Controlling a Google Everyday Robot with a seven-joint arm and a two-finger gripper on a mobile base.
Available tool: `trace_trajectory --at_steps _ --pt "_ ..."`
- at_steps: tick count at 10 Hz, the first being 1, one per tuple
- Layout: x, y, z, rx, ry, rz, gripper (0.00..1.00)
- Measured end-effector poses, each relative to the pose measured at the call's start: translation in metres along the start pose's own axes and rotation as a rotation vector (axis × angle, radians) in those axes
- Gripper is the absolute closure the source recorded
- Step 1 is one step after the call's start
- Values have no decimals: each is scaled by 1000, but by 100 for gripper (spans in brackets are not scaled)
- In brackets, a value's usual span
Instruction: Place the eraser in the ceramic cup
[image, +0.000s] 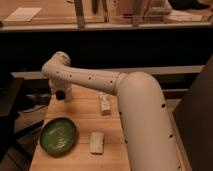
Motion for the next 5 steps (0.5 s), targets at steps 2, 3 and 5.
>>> trace_trajectory --at_steps 2,3,5 --pt "0 -1 1 6 1 -3 57" --pt "-1 -3 1 10 2 -6 57" --pt "-1 -4 2 14 3 -10 53"
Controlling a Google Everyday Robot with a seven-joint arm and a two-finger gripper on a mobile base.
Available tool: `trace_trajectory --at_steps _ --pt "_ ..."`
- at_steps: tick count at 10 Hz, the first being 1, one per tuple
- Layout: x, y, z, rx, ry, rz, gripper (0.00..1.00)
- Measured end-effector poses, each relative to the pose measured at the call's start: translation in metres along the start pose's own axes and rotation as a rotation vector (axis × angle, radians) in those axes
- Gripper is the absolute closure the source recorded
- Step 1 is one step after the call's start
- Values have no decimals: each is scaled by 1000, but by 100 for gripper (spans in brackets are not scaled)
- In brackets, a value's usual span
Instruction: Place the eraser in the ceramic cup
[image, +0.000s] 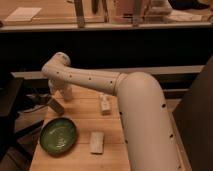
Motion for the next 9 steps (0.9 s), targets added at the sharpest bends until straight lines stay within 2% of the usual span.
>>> trace_trajectory --at_steps 1,2,5,7,9 --pt "0 0 0 2 0 -1 50" --pt "0 1 0 6 1 -3 51" --pt "-9 -4 0 22 4 -21 73" --pt "-12 -7 -5 27 16 -19 79" --pt "-9 -3 -6 30 23 -13 75"
